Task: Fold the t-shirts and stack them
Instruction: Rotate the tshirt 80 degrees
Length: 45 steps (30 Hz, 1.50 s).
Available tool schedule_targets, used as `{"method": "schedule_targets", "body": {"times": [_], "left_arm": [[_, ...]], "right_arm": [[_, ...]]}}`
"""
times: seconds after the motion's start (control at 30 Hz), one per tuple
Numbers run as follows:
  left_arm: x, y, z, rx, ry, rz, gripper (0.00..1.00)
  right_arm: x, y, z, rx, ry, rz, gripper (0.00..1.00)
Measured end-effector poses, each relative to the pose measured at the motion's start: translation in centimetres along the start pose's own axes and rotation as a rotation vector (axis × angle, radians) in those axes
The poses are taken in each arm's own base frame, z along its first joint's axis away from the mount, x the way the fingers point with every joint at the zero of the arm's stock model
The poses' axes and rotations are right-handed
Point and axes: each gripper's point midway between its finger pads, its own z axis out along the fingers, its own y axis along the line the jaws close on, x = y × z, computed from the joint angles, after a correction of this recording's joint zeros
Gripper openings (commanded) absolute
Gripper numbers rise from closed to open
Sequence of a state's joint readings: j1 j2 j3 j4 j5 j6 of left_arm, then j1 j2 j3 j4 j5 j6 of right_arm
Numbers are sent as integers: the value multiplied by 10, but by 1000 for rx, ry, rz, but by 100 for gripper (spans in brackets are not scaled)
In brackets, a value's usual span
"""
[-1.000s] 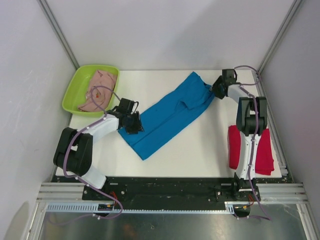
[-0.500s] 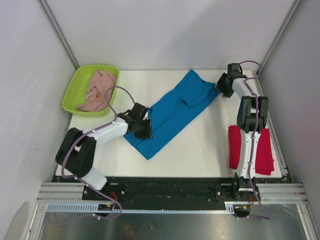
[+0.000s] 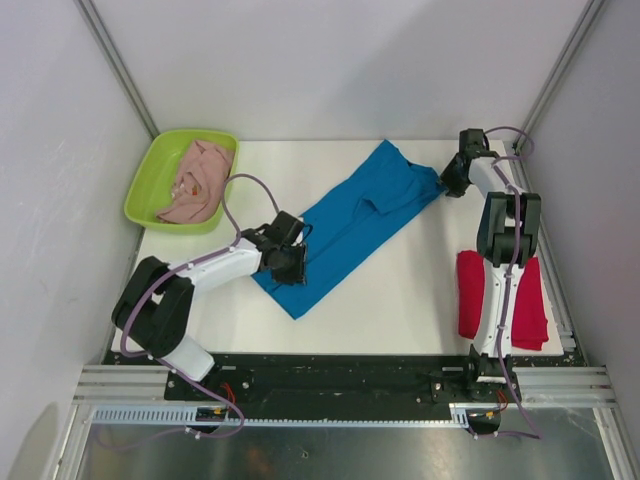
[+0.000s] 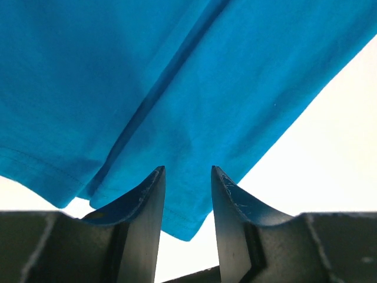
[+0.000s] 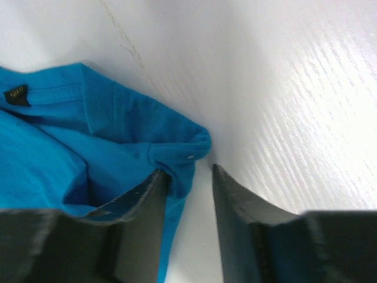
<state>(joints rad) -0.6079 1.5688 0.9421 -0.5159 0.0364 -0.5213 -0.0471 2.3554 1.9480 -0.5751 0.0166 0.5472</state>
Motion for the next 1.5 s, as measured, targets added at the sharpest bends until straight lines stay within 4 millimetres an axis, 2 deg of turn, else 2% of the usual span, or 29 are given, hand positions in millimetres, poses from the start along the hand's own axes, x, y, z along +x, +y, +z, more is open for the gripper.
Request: {"method": "schedule_targets", "body": {"times": [0.1,0.17,0.27,0.4,0.47,0.57,0.63,0.7,0.83,0.97,1.07,1.2,1.27,1.33,1.37,1.5], "left_arm": [[4,0,-2,-3,2,10,42],[8,0,-5,-3,6,20,42],[14,-1,-8,-1,12,32,41],[21,-5,-9,2,26,52,42],[23,-7,-10,3,33,60,42],[22,-9,-13,3,33,65,43],[14,-13,-17,7,18,65,43],[-3,-19,-23,11,-24,60,43],[-35,-24,-32,18,-99,34,44],[-62,-3,-33,-32,-148,-31,44],[-72,16,-28,-75,-151,-75,43],[-80,39,-23,-118,-152,-129,42],[-84,48,-22,-128,-159,-154,41],[-88,56,-20,-135,-165,-174,41],[-90,58,-19,-138,-168,-181,41],[-94,69,-18,-147,-173,-211,41]], "right_arm": [[-4,3,5,-2,-4,4,17],[-5,6,8,-1,-1,4,11],[-10,8,13,12,-10,-2,8],[-23,8,18,43,-42,-17,10],[-32,7,21,62,-66,-32,17],[-47,5,24,86,-112,-45,44],[-56,3,25,97,-137,-50,59],[-62,-2,23,107,-147,-58,70],[-69,-5,17,114,-153,-56,76],[-62,-3,0,118,-130,-52,74],[-40,5,-33,101,-96,-41,71],[16,28,-98,5,-48,-36,63],[56,39,-132,-72,-21,-33,56],[105,44,-160,-131,36,-42,52],[124,45,-167,-146,59,-50,50],[218,38,-184,-176,192,-57,48]]}}
